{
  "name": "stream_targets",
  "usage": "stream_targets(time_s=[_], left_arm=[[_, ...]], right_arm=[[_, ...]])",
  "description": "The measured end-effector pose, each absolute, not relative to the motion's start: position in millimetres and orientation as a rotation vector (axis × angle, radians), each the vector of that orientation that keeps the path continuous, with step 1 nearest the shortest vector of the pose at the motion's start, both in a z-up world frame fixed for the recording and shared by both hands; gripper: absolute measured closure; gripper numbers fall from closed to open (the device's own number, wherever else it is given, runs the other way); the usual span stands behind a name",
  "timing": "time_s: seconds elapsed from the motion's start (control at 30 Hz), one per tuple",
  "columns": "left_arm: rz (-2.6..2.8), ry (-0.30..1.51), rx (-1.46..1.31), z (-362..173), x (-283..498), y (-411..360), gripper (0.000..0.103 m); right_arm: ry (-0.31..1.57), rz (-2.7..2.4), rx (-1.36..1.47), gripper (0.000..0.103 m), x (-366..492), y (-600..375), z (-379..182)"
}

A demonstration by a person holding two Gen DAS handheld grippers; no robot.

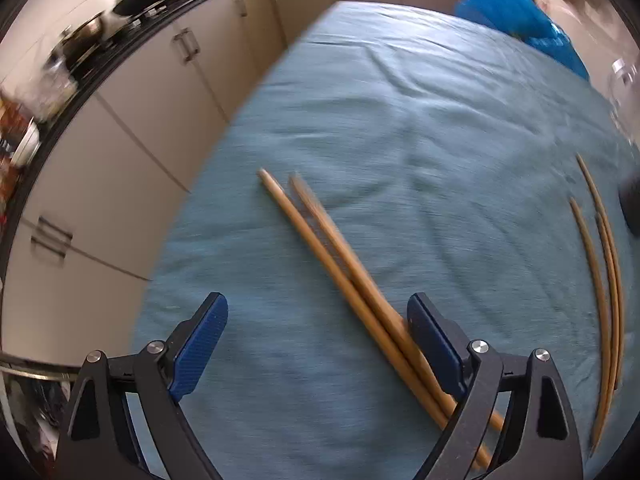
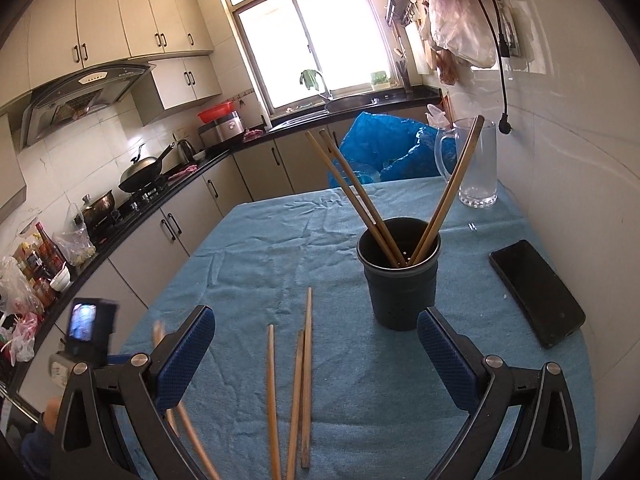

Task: Organize utensils
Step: 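Move the open right gripper back over the loose chopsticks, then lower the right gripper onto a wooden chopstick and close on it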

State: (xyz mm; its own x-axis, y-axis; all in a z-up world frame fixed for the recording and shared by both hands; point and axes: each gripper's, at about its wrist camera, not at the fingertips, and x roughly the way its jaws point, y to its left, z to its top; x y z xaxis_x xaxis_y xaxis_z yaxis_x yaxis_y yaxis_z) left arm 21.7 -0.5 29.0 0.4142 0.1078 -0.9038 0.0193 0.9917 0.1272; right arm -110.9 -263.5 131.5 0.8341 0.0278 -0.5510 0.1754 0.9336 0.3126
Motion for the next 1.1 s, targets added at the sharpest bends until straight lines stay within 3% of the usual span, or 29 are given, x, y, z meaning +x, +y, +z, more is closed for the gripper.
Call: stream_targets(time_s=[0.07, 0.17, 0.23, 0.27, 0.6, 0.67, 0.7, 0.87, 0.93, 1.0, 1.1], left_arm=[[0.034, 1.151, 0.054, 34, 23, 19, 0.012], [-0.006, 1.173, -0.097, 40, 28, 49, 0.029], [0.009, 1.19, -0.144, 39, 32, 61, 0.06], [0.016, 1.208, -0.163, 37, 35, 65, 0.065], [0.054, 1.19, -0.182, 33, 40, 61, 0.068], [0.087, 1.177, -0.135, 30, 49, 53, 0.075], [0.129, 1.166, -0.095, 29, 49, 48, 0.085], [0.113, 1.144, -0.051, 26, 43, 34, 0.096], [0.087, 1.141, -0.056, 27, 37, 32, 0.096], [0.07, 1.137, -0.057, 26, 32, 31, 0.096], [0.053, 1.137, -0.063, 24, 31, 34, 0.096]], right_arm=[[0.591, -0.072, 0.375, 0.0, -108, -263, 130], [0.605, -0.059, 0.382, 0.0, -104, -259, 128], [0.61, -0.047, 0.378, 0.0, -102, -255, 128], [0.612, -0.046, 0.367, 0.0, -102, -252, 129], [0.621, -0.026, 0.348, 0.0, -100, -246, 130], [0.631, -0.013, 0.352, 0.0, -98, -244, 129], [0.635, -0.008, 0.355, 0.0, -97, -243, 129], [0.692, 0.034, 0.379, 0.001, -82, -242, 127], [0.73, 0.057, 0.378, 0.008, -72, -239, 125], [0.781, 0.091, 0.366, 0.024, -57, -232, 121], [0.889, 0.136, 0.313, 0.037, -30, -212, 108]])
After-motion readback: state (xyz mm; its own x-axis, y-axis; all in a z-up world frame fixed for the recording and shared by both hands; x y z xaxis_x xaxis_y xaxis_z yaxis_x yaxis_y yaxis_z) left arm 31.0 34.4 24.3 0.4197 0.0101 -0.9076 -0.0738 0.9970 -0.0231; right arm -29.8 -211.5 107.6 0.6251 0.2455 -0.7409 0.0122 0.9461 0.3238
